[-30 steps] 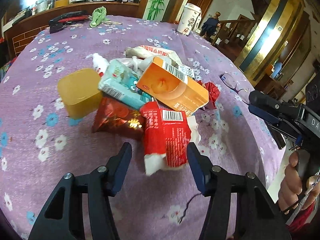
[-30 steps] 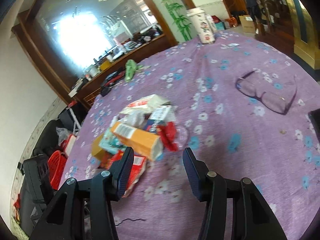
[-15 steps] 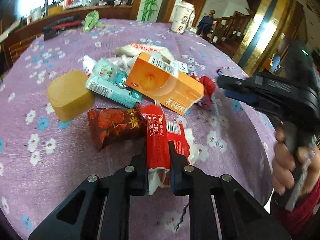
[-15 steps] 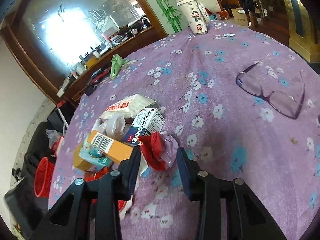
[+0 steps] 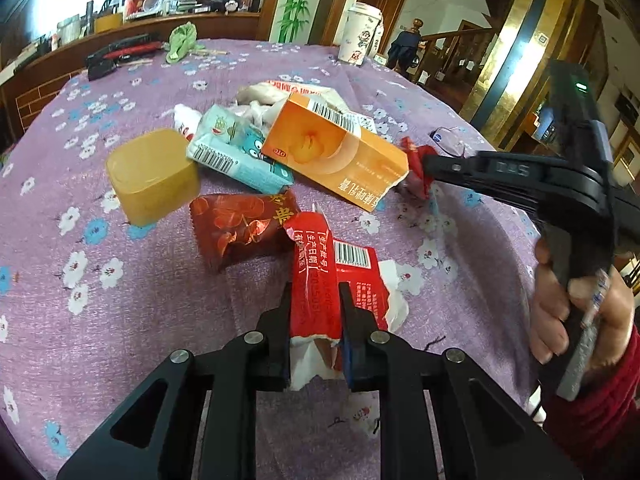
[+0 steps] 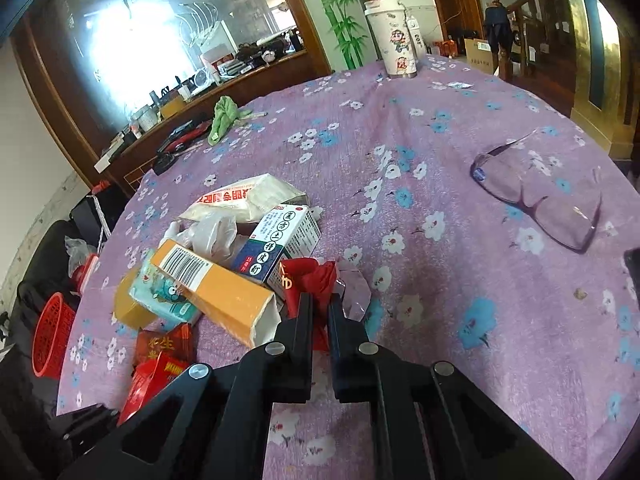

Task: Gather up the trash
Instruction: 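Grasp the red tube package with the left tool while the right tool grasps the red crumpled bag, then carry the red tube and red bag over the red basket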

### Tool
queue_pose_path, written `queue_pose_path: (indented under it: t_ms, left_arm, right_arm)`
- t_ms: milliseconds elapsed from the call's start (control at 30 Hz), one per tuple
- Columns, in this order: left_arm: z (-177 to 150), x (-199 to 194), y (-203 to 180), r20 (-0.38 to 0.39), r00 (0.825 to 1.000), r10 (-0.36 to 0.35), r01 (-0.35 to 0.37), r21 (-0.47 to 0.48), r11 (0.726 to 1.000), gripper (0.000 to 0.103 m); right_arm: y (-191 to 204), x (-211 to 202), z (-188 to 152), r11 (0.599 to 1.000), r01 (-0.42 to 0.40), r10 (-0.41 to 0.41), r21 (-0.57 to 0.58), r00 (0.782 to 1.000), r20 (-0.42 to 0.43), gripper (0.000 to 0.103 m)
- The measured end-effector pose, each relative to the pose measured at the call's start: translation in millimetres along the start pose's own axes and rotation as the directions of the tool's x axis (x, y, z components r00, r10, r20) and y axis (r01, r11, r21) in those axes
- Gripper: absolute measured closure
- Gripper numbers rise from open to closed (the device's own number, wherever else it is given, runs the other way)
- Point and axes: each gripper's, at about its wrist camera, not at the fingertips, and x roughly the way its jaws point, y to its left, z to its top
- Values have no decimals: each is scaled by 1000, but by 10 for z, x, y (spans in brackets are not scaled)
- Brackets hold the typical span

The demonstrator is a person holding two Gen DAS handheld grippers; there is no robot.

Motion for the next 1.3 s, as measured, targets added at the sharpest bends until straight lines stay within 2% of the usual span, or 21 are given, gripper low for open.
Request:
queue_pose_path:
  t_ms: [167,367,467,767,1067,1300]
  left_arm:
    - [30,55,0,-17,1000,-16,16,-8,1000,87]
    - [-3,-52,-25,30,1000,-2,1,7,1000,90]
    - [0,-223,-10,80,997,3,-4,17,1000,90]
    - [-8,-706,320,186,981,63,-57,-39,998,90]
    - [-126,-943,646,219,968,125,-104,-106,989,90]
    - [-165,-1040,767,230,963,137,-109,-130,985,90]
  right_arm:
    - [13,-252,-33,1000,-8,8,-4,999,51,96]
    - [121,-534,-51,997,-74,75,-23,992,97,96]
    - [281,-622,-80,992,-108,115,-61,988,108,96]
    - [706,-592,-200,975,-173,183,-140,981,63,96]
    - [1013,-496,-318,959,-201,208,-200,978,12,96]
    - [1172,-460,-363,949,-211,214,-235,977,-11,96]
